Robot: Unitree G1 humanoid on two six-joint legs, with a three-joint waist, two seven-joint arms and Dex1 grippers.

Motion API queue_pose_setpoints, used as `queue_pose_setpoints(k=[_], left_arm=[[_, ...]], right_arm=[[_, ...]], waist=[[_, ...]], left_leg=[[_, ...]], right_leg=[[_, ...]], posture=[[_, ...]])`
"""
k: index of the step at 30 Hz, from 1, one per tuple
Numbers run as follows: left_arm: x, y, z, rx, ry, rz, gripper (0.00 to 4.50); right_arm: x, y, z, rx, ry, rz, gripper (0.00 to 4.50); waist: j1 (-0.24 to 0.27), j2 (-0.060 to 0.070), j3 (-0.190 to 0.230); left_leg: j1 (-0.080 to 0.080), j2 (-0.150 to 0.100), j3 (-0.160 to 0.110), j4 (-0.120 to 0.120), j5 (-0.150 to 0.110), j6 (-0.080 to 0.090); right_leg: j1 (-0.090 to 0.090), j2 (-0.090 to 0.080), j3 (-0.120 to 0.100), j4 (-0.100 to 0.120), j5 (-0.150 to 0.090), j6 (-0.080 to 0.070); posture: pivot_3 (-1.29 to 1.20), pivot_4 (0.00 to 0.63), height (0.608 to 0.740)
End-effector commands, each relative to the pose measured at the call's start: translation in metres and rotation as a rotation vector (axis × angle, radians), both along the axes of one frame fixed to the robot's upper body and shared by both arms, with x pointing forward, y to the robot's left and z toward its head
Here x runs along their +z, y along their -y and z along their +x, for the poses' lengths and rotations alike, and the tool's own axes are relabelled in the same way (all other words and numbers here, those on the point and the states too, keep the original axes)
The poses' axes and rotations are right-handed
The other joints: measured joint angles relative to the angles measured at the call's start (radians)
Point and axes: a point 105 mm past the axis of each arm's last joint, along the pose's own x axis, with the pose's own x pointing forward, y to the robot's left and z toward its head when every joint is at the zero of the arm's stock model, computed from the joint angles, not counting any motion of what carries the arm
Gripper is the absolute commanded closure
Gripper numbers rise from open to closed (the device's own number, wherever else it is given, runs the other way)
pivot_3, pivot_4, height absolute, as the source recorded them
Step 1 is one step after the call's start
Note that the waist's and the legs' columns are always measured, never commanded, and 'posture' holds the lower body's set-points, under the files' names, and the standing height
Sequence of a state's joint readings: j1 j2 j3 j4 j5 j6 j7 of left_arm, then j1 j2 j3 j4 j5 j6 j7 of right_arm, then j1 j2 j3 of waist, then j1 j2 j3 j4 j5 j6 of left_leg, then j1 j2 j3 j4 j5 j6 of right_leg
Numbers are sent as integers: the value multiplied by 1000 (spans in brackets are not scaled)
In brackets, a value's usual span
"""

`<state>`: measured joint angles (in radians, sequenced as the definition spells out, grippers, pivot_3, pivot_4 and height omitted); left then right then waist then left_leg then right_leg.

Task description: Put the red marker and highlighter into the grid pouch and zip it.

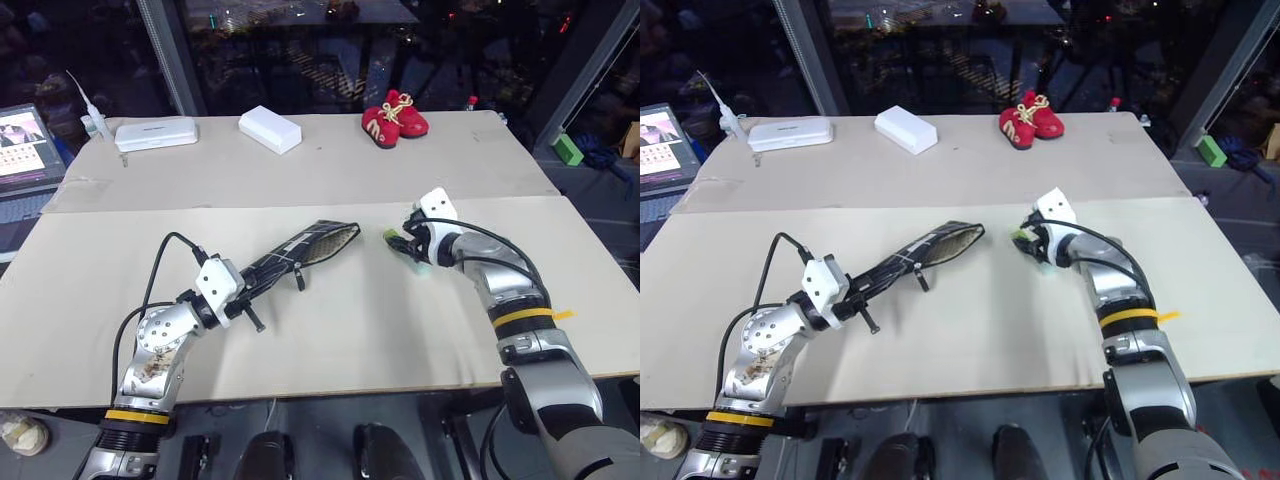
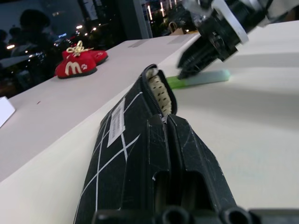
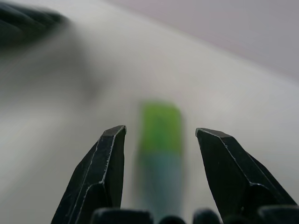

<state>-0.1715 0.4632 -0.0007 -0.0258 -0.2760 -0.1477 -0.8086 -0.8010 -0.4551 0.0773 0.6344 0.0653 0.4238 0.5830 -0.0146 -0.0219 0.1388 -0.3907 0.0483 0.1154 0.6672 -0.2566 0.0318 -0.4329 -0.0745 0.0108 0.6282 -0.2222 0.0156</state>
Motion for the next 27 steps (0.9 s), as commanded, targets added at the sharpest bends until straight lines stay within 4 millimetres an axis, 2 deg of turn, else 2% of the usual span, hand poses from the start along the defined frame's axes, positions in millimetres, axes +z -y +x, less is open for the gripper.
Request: queue_pose_setpoints(k=[1, 8, 12, 15, 16, 18, 23, 25, 26, 27], left_arm=[[11, 0, -2, -1, 46, -7, 4500], [11, 0, 0, 3, 47, -9, 4500], [11, -1, 1, 6, 48, -10, 4500], [11, -1, 1, 6, 49, -9, 4500], [11, -1, 1, 6, 49, -9, 4500], [11, -1, 2, 6, 50, -9, 4500], [11, -1, 3, 4, 52, -9, 4500], [11, -1, 3, 3, 53, -9, 4500], [11, -1, 3, 3, 53, -8, 4500], [11, -1, 3, 2, 52, -8, 4500]], right_arm=[[8, 9, 4, -32, 42, -21, 1794], [-20, 2, -7, -10, -48, -16, 1794], [-28, 0, -14, 7, -79, -11, 1794], [-22, 2, -15, 1, -65, 13, 2481], [-20, 3, -15, -8, -62, 26, 2890], [-14, 0, -14, 5, -55, 44, 3434], [14, -5, -8, 24, 17, 54, 3438], [44, -14, -6, 85, 155, 28, 3438], [67, -25, -12, 168, 251, 16, 3438], [82, -33, -17, 226, 315, 7, 3438]], waist=[[-1, 0, 0], [-6, 0, 0], [-6, 0, 0], [-6, 0, 0], [-6, 0, 0], [-5, 0, 0], [-5, 0, 0], [-6, 0, 0], [-6, 0, 0], [-6, 0, 0]], left_leg=[[0, 0, 0, 0, 0, 0], [1, 1, -1, 0, 0, 0], [3, 1, -1, 0, 0, 0], [6, 1, -2, 0, 0, 0], [7, 1, -2, 0, 0, 0], [7, 1, -3, 0, 0, 0], [6, 1, -3, 0, 0, 0], [5, 1, -3, 0, 0, 0], [5, 1, -3, 0, 0, 0], [4, 1, -3, 0, 0, 0]], right_leg=[[0, 0, 0, 0, 0, 0], [0, 1, 0, 1, 0, 0], [4, 1, 0, 0, 0, 0], [7, 1, 0, -1, 0, 0], [8, 1, 0, -1, 0, 0], [8, 1, 0, -1, 0, 0], [7, 1, 0, -1, 0, 0], [6, 1, 0, -1, 0, 0], [6, 1, 0, -1, 0, 0], [5, 1, 0, -1, 0, 0]], posture=[[0, 150, 740], [0, 150, 740], [0, 150, 740], [0, 150, 740], [0, 150, 740], [0, 150, 740], [0, 150, 740], [0, 150, 740], [0, 150, 740], [0, 150, 740]])
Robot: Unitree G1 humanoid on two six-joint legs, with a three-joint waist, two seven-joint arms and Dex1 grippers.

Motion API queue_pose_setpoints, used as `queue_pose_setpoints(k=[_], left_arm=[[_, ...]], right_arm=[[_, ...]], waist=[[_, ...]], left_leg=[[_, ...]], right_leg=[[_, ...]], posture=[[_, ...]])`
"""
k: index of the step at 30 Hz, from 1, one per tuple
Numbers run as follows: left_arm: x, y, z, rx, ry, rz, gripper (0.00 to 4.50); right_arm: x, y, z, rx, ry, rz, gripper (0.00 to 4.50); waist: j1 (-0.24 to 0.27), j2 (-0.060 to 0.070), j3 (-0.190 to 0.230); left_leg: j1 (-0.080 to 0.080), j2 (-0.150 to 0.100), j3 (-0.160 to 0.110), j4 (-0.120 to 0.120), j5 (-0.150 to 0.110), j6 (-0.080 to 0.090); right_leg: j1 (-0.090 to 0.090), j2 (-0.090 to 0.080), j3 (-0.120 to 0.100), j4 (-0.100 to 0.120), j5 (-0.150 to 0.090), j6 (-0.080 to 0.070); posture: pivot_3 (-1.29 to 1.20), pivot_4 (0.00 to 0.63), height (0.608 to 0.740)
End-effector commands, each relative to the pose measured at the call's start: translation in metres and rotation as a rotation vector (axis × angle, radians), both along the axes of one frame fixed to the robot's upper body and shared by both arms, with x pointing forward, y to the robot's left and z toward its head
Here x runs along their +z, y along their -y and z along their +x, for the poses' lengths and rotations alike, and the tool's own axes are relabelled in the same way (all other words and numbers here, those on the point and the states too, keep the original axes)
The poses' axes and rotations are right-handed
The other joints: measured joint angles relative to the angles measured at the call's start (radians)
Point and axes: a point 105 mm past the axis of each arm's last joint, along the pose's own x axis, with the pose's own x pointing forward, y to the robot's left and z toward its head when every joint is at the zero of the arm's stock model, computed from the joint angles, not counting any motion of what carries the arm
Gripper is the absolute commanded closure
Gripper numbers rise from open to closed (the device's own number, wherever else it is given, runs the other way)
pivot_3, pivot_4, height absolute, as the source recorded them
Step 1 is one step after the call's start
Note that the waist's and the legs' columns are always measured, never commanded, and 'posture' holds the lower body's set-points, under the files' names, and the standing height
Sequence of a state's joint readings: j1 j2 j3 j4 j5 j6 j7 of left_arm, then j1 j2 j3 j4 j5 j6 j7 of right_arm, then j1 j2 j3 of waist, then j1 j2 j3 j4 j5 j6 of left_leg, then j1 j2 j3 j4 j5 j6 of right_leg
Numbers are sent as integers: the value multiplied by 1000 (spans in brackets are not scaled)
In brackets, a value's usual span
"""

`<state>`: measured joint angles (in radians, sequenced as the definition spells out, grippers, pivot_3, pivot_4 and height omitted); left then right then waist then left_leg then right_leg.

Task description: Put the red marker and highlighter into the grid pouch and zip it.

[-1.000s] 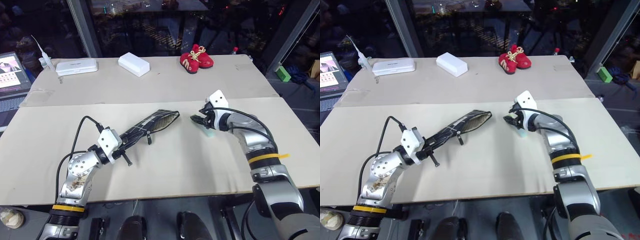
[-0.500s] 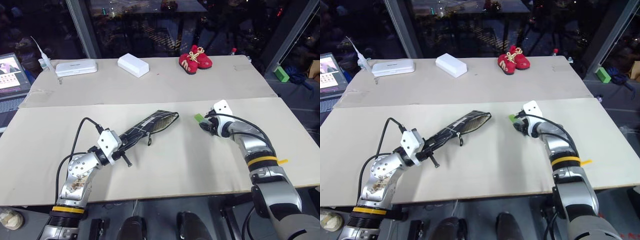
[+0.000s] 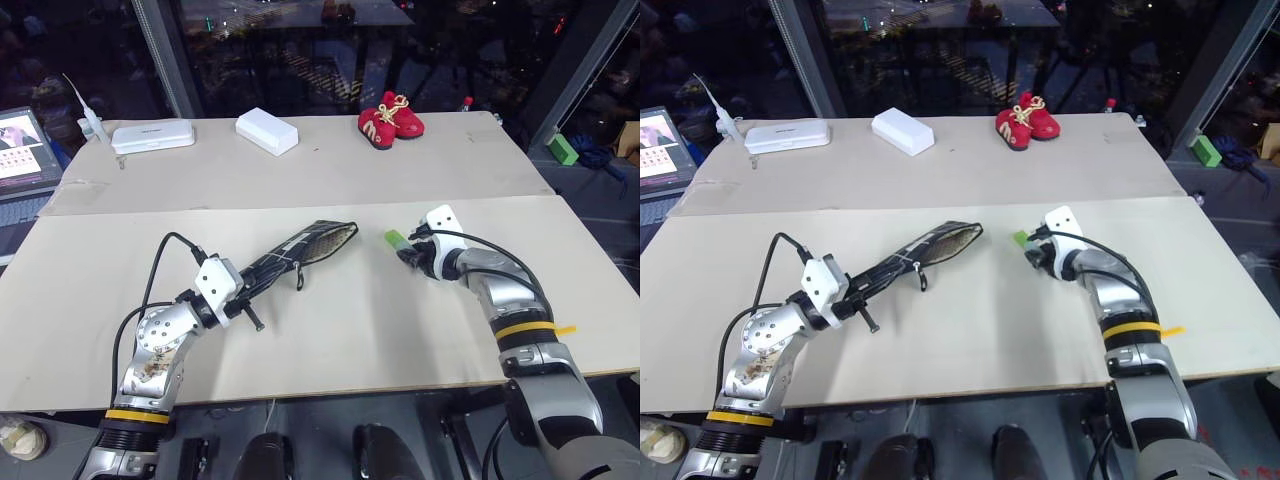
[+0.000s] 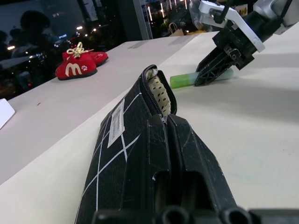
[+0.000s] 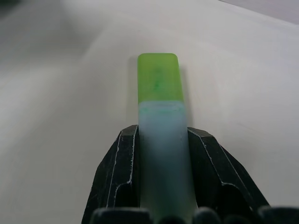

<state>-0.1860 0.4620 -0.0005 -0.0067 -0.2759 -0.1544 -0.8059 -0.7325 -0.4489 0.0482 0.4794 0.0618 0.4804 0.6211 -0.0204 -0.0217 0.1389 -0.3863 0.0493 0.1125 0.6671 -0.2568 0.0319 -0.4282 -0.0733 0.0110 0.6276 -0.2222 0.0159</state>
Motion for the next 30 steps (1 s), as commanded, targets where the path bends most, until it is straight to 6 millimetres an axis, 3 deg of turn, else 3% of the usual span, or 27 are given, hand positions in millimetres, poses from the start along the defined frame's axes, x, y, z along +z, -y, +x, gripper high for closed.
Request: queue_pose_setpoints(k=[1, 4, 6, 9, 16, 30], left_arm=[[10, -1, 0, -4, 48, -4, 4500], [9, -1, 0, -5, 47, -3, 4500], [9, 0, 0, -6, 47, -4, 4500], [8, 1, 0, -8, 46, -6, 4500], [10, 3, 1, -12, 51, -11, 4500], [8, 4, -1, -21, 52, -4, 4500]], right_arm=[[89, -37, -17, 272, 360, -37, 3438], [99, -59, -48, 496, 432, -157, 3438], [88, -66, -66, 635, 436, -320, 3438], [70, -66, -76, 737, 423, -508, 3438], [62, -69, -57, 697, 462, -609, 3438], [55, -83, -48, 763, 468, -639, 3438]], waist=[[0, 0, 0], [5, 0, 0], [6, 0, 0], [11, 0, 0], [2, 0, 0], [7, 0, 0]], left_leg=[[-1, 0, 0, 0, 0, 0], [-3, 0, -2, 0, 0, 0], [-3, 0, -2, 0, 0, 0], [-2, 0, -1, 0, 0, 0], [1, -1, -1, 1, 0, 1], [0, -1, 1, 1, 0, 1]], right_leg=[[-1, 0, 0, 0, 0, 0], [-3, 0, -1, 0, 0, 0], [-3, 0, -1, 0, 0, 1], [0, -1, -3, -2, 0, 1], [1, -1, -1, -2, 0, 1], [1, -1, -2, -2, 0, 1]], posture=[[0, 150, 740], [0, 150, 740], [0, 150, 740], [0, 150, 740], [0, 150, 740], [0, 150, 740]])
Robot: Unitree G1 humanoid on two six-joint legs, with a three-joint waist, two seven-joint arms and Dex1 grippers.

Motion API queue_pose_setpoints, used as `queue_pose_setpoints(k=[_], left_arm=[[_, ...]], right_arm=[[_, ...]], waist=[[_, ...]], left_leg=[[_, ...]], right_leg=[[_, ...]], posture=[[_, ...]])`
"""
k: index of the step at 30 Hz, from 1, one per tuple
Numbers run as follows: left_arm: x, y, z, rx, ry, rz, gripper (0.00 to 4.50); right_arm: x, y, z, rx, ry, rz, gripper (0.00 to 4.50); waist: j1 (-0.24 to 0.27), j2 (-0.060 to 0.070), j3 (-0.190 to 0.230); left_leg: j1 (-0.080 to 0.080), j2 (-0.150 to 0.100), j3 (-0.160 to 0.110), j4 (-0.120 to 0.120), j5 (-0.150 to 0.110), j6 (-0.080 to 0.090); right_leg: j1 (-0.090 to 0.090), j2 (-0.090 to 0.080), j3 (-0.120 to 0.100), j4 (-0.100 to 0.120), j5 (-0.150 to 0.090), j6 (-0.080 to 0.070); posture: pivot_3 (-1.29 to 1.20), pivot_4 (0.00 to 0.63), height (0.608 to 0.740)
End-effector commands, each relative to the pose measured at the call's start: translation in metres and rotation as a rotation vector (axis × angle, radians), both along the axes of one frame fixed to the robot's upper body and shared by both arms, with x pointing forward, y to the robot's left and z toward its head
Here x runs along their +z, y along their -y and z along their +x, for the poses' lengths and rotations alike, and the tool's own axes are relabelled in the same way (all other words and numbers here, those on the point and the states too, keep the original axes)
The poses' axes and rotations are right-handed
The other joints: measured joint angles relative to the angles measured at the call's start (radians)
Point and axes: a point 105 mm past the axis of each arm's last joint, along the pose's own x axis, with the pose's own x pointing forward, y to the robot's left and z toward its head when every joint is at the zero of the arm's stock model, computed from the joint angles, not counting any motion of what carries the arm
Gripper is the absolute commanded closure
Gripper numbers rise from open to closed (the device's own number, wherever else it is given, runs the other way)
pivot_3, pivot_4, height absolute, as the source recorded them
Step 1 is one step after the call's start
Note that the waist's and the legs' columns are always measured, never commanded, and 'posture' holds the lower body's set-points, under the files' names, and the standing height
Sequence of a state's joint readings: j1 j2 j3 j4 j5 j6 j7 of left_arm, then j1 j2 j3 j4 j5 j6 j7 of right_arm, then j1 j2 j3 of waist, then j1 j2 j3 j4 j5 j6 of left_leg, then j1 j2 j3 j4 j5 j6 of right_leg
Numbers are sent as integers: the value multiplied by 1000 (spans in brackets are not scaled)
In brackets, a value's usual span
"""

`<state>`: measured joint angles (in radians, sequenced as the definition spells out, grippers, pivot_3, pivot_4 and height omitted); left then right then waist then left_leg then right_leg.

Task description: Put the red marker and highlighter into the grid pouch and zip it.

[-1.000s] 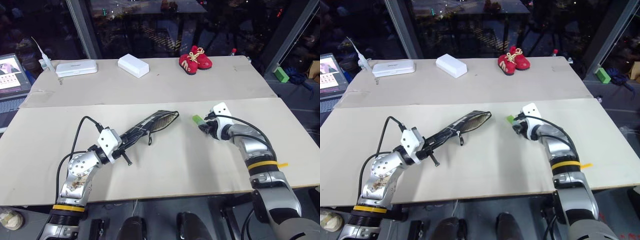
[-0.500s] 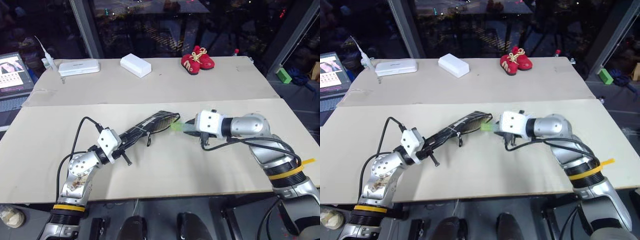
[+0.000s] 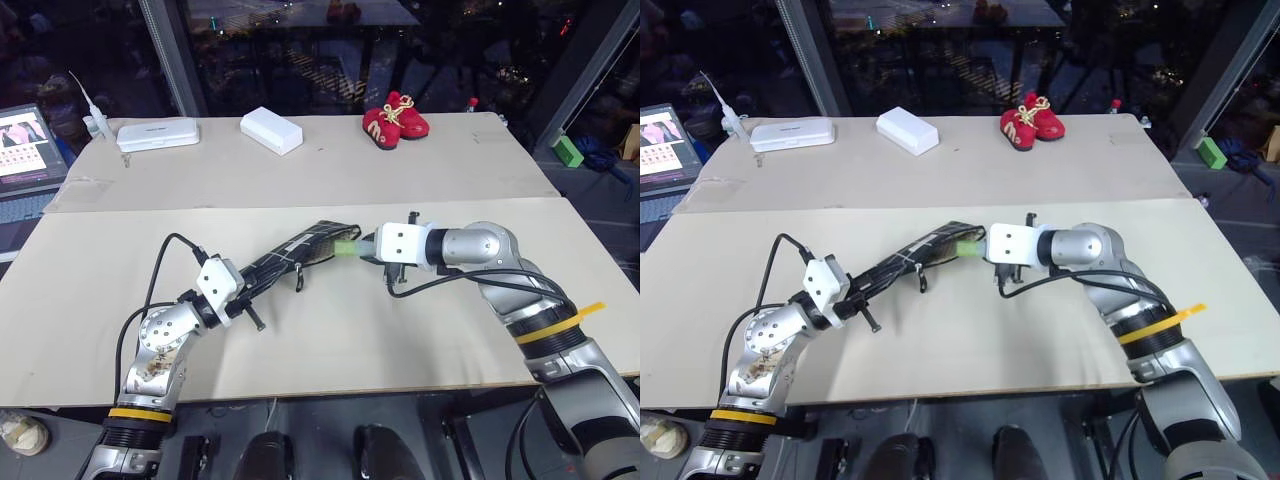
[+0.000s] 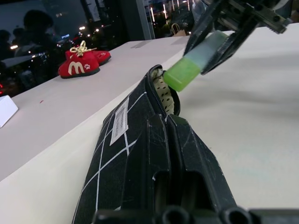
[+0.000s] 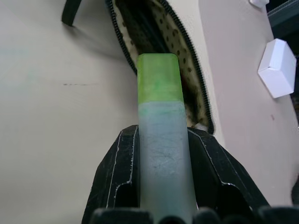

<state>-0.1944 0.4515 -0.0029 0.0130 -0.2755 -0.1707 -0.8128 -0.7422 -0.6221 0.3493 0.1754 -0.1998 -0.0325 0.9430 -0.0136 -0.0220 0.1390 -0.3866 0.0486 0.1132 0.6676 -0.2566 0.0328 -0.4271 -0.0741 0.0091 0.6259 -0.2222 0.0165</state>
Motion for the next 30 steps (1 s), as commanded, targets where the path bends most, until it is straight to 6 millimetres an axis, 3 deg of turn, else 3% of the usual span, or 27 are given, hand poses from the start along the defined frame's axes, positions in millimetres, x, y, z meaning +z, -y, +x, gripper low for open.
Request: queue_pose_setpoints(k=[1, 10, 13, 19, 27, 29, 30], left_arm=[[9, 2, -2, -16, 48, 6, 4500], [11, 4, -3, -26, 51, 14, 4500], [13, 5, -1, -34, 51, 16, 4500], [14, 6, 0, -42, 49, 18, 4500], [13, 5, 0, -40, 46, 18, 4500], [10, 2, -1, -35, 41, 21, 4500], [8, 0, -1, -32, 39, 22, 4500]], right_arm=[[11, -11, 4, 40, 51, -6, 3438], [5, -33, 13, 102, 90, -71, 3438], [-1, -52, 15, 171, 145, -148, 3438], [-19, -85, 4, 323, 203, -229, 3438], [-20, -104, -3, 369, 203, -160, 3438], [-12, -101, -3, 347, 155, -98, 2428], [-3, -97, 5, 299, 177, -73, 2206]], waist=[[0, 0, 0], [-3, 0, 0], [-5, 0, 0], [-7, 0, 0], [-2, 0, 0], [-3, 0, 0], [-3, 0, 0]], left_leg=[[0, 0, 0, 0, 0, 0], [0, 0, 1, 0, 0, 0], [0, 0, 1, 0, 0, 0], [0, 1, 2, 0, 0, 0], [0, 0, 2, 0, 0, 0], [0, 1, 2, 0, 0, -1], [0, 1, 2, 0, 0, -1]], right_leg=[[0, 0, 0, 0, 0, 0], [0, 0, 0, 0, 0, 0], [-1, 0, 0, 1, 0, 0], [-1, 1, 0, 2, 0, 0], [-1, -1, 0, 1, 0, 0], [-1, 0, -1, 2, 0, 0], [-1, 0, -1, 2, 0, 0]], posture=[[0, 150, 740], [0, 150, 740], [0, 150, 740], [0, 150, 740], [0, 150, 740], [0, 150, 740], [0, 150, 740]])
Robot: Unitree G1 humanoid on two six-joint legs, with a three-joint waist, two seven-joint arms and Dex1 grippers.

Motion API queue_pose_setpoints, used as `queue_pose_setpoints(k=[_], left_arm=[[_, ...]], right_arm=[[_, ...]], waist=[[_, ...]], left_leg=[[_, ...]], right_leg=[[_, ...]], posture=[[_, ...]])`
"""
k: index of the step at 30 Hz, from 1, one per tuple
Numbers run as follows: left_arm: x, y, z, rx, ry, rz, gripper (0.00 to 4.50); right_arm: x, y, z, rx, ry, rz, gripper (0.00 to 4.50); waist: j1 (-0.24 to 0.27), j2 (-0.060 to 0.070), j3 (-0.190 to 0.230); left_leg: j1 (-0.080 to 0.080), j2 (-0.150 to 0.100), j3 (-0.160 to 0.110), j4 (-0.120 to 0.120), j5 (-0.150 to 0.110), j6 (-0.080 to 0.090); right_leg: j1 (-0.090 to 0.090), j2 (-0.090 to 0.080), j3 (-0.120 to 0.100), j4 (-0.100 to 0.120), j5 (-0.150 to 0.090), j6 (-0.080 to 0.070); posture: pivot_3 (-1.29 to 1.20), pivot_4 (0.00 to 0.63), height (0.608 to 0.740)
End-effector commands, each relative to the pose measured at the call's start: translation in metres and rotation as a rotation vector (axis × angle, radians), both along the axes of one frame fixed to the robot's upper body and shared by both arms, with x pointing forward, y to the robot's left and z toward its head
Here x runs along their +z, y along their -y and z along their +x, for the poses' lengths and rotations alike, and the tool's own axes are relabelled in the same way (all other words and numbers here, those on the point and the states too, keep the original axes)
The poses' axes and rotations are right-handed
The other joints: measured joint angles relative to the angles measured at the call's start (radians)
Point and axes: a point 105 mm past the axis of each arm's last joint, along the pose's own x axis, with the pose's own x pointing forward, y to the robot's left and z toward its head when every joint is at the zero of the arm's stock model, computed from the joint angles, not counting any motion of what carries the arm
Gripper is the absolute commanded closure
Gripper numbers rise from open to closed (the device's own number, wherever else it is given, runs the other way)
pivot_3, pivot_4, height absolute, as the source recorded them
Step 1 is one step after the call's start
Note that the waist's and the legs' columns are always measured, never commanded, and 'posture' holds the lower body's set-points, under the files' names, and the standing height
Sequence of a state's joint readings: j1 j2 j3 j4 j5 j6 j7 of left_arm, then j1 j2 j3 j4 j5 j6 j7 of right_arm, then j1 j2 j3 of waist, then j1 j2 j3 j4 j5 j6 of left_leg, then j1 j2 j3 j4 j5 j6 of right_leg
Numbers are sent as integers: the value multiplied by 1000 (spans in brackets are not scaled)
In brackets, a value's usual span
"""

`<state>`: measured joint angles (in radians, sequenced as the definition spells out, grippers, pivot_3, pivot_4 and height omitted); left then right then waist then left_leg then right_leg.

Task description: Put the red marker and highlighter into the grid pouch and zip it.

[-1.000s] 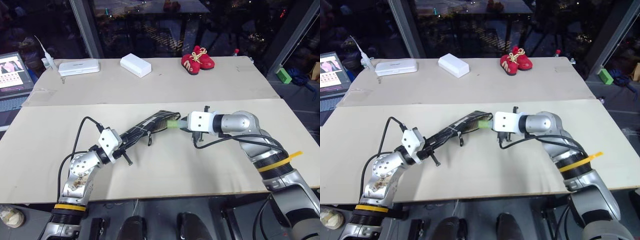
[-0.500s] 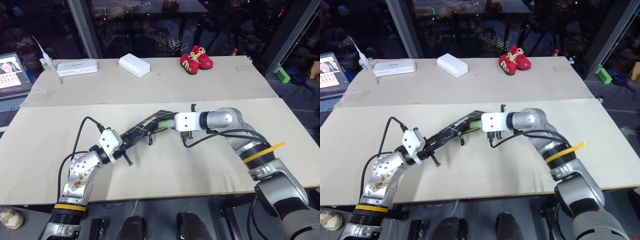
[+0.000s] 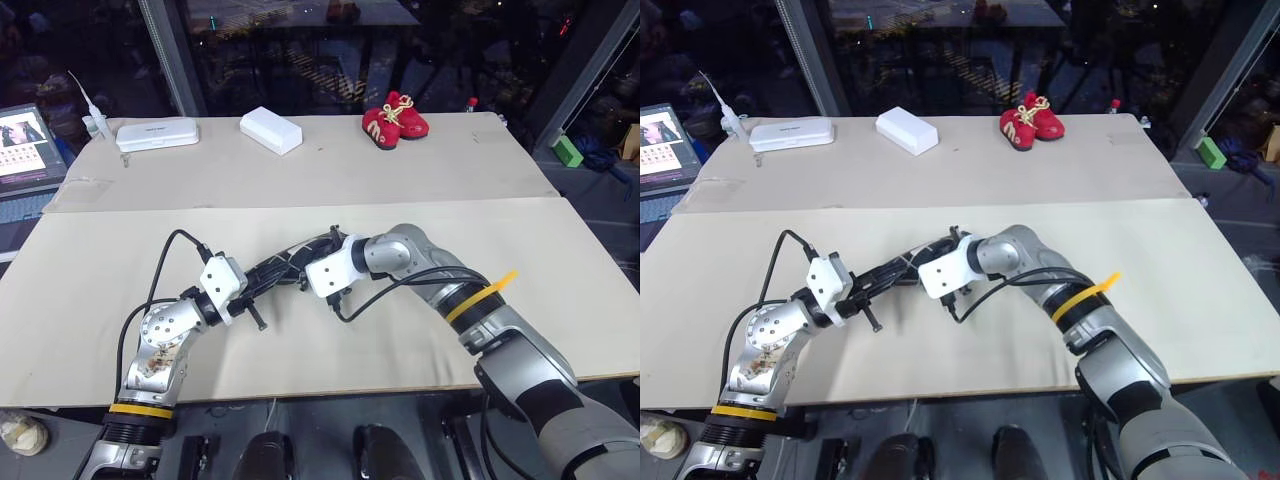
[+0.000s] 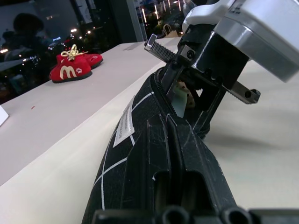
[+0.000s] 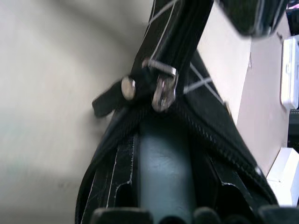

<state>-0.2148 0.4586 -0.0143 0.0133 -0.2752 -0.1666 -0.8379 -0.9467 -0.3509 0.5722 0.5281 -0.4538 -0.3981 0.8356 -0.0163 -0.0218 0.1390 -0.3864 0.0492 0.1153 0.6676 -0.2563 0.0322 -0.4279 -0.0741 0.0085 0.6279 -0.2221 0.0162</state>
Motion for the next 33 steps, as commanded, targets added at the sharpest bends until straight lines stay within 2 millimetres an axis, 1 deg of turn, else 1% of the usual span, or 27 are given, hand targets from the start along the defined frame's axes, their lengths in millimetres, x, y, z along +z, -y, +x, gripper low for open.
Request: queue_pose_setpoints(k=[1, 4, 6, 7, 9, 11, 13, 14, 15, 16, 17, 19, 22, 25, 27, 29, 32, 33], left_arm=[[3, -5, -2, 8, 30, 4, 4500], [0, -6, -2, 10, 27, 3, 4500], [-1, -6, -3, 10, 26, 3, 4500], [-1, -6, -3, 9, 26, 2, 4500], [-3, -6, -4, 9, 25, 0, 4500], [-5, -5, -4, 8, 23, -2, 4500], [-5, -5, -5, 8, 22, -4, 4500], [-6, -5, -5, 7, 22, -4, 4500], [-7, -5, -5, 7, 21, -5, 4500], [-9, -6, -4, 9, 19, -6, 4500], [-10, -6, -4, 12, 19, -8, 4500], [-11, -8, -3, 17, 20, -11, 4500], [-11, -8, -2, 21, 23, -14, 4500], [-11, -7, -3, 18, 26, -17, 4500], [-11, -5, -3, 16, 27, -17, 4500], [-9, -4, -3, 12, 30, -19, 4500], [-6, -3, -2, 11, 34, -20, 4500], [-5, -3, -2, 13, 36, -21, 4500]], right_arm=[[31, 10, 13, -68, 3, 127, 1925], [45, 27, 23, -120, 4, 171, 1925], [54, 35, 22, -119, -16, 209, 1925], [55, 40, 20, -121, -54, 219, 1925], [60, 56, 13, -136, -181, 267, 1925], [71, 72, 3, -161, -396, 380, 1925], [74, 80, -10, -152, -545, 420, 1925], [73, 84, -17, -143, -618, 426, 1925], [69, 90, -26, -140, -682, 429, 1925], [57, 93, -36, -145, -752, 422, 1925], [44, 91, -40, -179, -802, 443, 1925], [28, 85, -44, -234, -857, 490, 1925], [2, 66, -32, -391, -872, 587, 1925], [-20, 53, -26, -478, -838, 585, 1925], [-24, 43, -19, -521, -859, 631, 1925], [-20, 33, -16, -512, -862, 659, 1925], [-13, 22, -22, -453, -894, 646, 1925], [-14, 19, -30, -414, -928, 619, 1925]], waist=[[0, 0, 0], [1, 0, 0], [2, 0, 0], [1, 0, 0], [1, 0, 0], [2, 0, 0], [3, 0, 0], [4, 0, 0], [4, 0, 0], [4, 0, 0], [5, 0, 0], [4, -1, -1], [-10, -1, -1], [-14, -1, -1], [-8, -1, -1], [-1, -1, -1], [3, -1, -1], [3, -1, -1]], left_leg=[[0, 0, 0, 0, 0, 0], [0, 0, 0, 0, 0, 0], [0, 0, 0, 0, 0, 0], [0, 0, 0, 0, 0, 0], [0, 0, 0, 0, 0, 0], [0, 1, -1, 0, 0, 0], [-1, 2, -3, 0, 0, 0], [-1, 2, -3, 0, 0, 0], [-1, 1, -4, 0, 0, 0], [0, 1, -6, 0, 0, 1], [0, 1, -6, 0, 0, 1], [3, 2, -7, -1, -1, 1], [3, 1, -6, -1, -1, 1], [3, 1, -5, -1, 0, 1], [2, 0, -5, -1, 0, 1], [1, 0, -5, -1, 0, 1], [-1, 0, -3, 0, 0, 1], [-1, 0, -3, 0, 0, 1]], right_leg=[[0, 0, 0, 0, 0, 0], [0, -1, 0, 0, 0, 0], [0, -1, 0, -1, 0, 0], [0, -1, 0, -1, 0, 0], [0, -1, 0, -1, 0, 0], [0, 0, -1, -1, 0, 0], [0, -1, -1, -1, 0, 0], [0, -1, -1, -1, 0, 0], [0, -2, 0, -1, 0, 0], [1, -2, 0, -1, 0, 0], [2, -2, 0, -1, 0, 0], [5, -2, -1, -2, 0, 0], [2, -2, 1, 0, 0, -1], [2, -1, 2, 1, 1, -1], [2, -1, 1, 0, 1, -1], [1, -1, 1, -1, 1, -1], [0, -1, 0, -2, 1, -1], [0, -1, 0, -2, 1, -1]], posture=[[0, 150, 740], [0, 150, 740], [0, 150, 740], [0, 150, 740], [0, 150, 740], [0, 150, 740], [0, 150, 740], [0, 150, 740], [0, 150, 740], [0, 150, 740], [0, 150, 740], [0, 150, 740], [0, 150, 740], [0, 150, 740], [0, 150, 740], [0, 150, 740], [0, 150, 740], [0, 150, 740]])
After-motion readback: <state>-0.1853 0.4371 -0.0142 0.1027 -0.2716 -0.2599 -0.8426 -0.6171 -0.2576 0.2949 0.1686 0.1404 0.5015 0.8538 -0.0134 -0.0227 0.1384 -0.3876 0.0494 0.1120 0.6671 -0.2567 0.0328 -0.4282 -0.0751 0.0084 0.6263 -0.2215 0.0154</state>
